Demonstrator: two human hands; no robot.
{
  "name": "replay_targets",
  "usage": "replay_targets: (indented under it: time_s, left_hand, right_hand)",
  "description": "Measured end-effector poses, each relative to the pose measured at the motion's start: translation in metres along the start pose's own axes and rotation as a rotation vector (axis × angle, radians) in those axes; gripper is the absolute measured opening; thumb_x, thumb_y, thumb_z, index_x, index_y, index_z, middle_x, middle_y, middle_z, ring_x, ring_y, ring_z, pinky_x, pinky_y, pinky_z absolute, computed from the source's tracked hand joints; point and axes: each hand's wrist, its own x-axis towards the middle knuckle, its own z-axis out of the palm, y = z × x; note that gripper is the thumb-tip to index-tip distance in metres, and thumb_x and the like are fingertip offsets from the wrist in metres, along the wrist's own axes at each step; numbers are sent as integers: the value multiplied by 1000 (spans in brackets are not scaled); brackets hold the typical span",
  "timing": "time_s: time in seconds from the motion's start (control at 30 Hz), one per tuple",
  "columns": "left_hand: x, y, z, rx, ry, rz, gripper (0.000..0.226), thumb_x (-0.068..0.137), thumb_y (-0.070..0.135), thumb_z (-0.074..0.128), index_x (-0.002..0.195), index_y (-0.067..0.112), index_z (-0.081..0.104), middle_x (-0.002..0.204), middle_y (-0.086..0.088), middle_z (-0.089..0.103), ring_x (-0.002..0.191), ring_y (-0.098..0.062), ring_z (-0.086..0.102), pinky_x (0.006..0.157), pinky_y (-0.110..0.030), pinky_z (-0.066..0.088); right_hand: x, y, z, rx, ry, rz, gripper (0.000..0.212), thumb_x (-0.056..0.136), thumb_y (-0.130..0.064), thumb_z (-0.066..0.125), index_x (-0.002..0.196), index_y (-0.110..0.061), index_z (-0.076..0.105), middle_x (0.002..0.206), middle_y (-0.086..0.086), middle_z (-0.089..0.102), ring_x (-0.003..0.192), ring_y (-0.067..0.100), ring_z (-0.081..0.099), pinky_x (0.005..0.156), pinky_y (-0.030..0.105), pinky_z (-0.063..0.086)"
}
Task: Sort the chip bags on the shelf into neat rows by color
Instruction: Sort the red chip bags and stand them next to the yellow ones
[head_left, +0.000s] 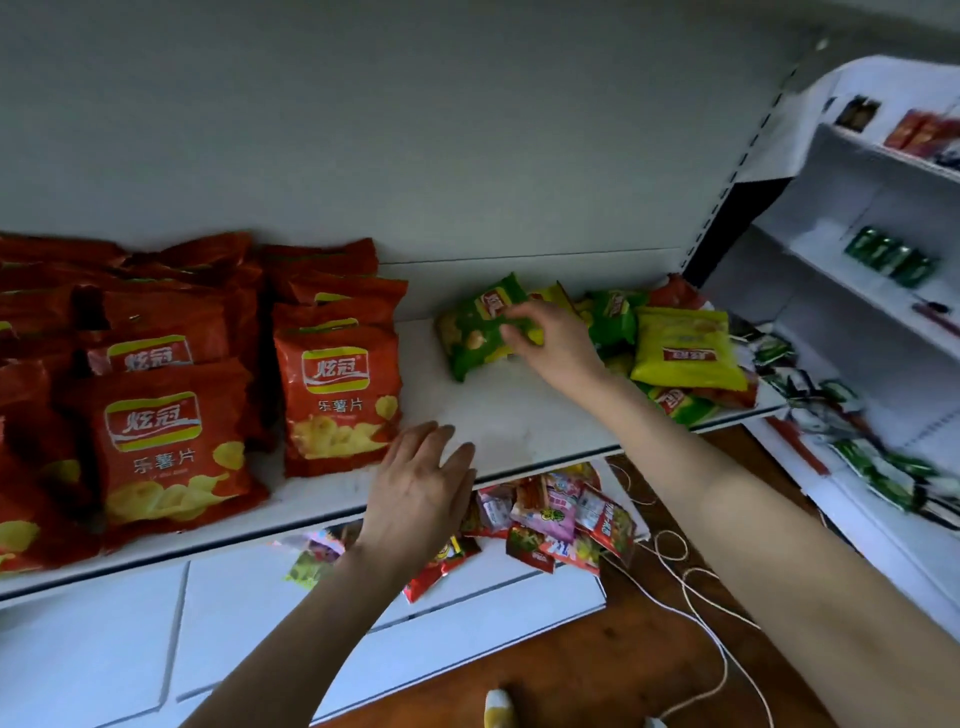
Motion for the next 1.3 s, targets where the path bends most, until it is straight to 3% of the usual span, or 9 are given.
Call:
replay_targets:
  time_s: [0.13, 0.27, 0.37, 0.53, 0.7, 0.87, 1.03, 1.17, 1.3]
  left_hand:
    - [27, 31, 17, -44, -4, 92, 19, 70, 15, 82, 85, 7, 75, 86, -15, 71, 79, -33, 68, 68, -39, 56]
    - [67, 69, 39, -114, 24, 168, 33, 85, 28, 48, 87, 8, 74, 85, -14, 70, 78, -32, 67, 70, -36, 55]
    - [101, 104, 61, -139, 14, 201, 35, 86, 28, 46, 89, 7, 73, 85, -14, 69, 79, -33, 66, 71, -37, 54]
    - [151, 145, 95, -124, 9, 180, 35, 89, 29, 46, 93, 5, 72, 90, -16, 69, 84, -35, 66, 74, -41, 55]
    - [178, 164, 109, -66, 20, 92, 32, 89, 28, 50, 93, 4, 72, 88, -15, 68, 83, -33, 66, 73, -40, 56]
    - [191, 170, 113, -6, 4, -8, 33, 88, 27, 49, 92, 4, 73, 86, -13, 68, 81, -30, 66, 71, -36, 54]
    - [207, 177, 124, -47, -22, -65, 36, 88, 30, 48, 95, 3, 71, 87, -13, 67, 79, -29, 66, 68, -33, 54]
    - [224, 186, 136, -70, -52, -61, 38, 87, 32, 47, 98, 3, 70, 91, -14, 67, 82, -32, 65, 69, -37, 55]
    - [230, 194, 139, -90, -61, -43, 38, 88, 33, 46, 100, 5, 69, 93, -14, 66, 85, -32, 65, 68, -39, 56]
  right_hand:
    - [-11, 52, -48, -19, 107, 119, 26, 91, -18, 57, 110, 0, 63, 115, 15, 63, 108, 27, 56, 82, 22, 35]
    - [-14, 106, -90, -24, 222, 181, 20, 89, -13, 59, 100, 1, 67, 105, 16, 67, 100, 28, 60, 78, 19, 36]
    - [-11, 154, -123, -19, 261, 228, 18, 89, -12, 59, 99, 1, 66, 102, 16, 67, 98, 26, 60, 79, 22, 37]
    - [17, 244, -158, -74, 189, 317, 28, 92, -22, 54, 101, 2, 65, 104, 18, 64, 99, 31, 58, 81, 33, 39]
    - [53, 300, -149, -12, 37, 475, 38, 88, -43, 55, 80, -6, 58, 75, 8, 56, 71, 22, 55, 57, 32, 35]
    - [83, 343, -123, -31, -135, 504, 37, 85, -34, 63, 102, -1, 60, 99, 17, 64, 94, 32, 60, 66, 28, 36]
    - [89, 359, -124, -23, 55, 456, 25, 89, -20, 59, 106, -4, 65, 110, 15, 65, 103, 30, 58, 80, 33, 43]
    - [90, 358, -132, 98, -38, 491, 56, 82, -51, 62, 117, -9, 56, 116, 9, 61, 105, 27, 57, 74, 29, 41]
    - [82, 367, -116, 62, -172, 528, 60, 80, -43, 66, 124, -6, 49, 124, 13, 56, 114, 31, 52, 87, 34, 42]
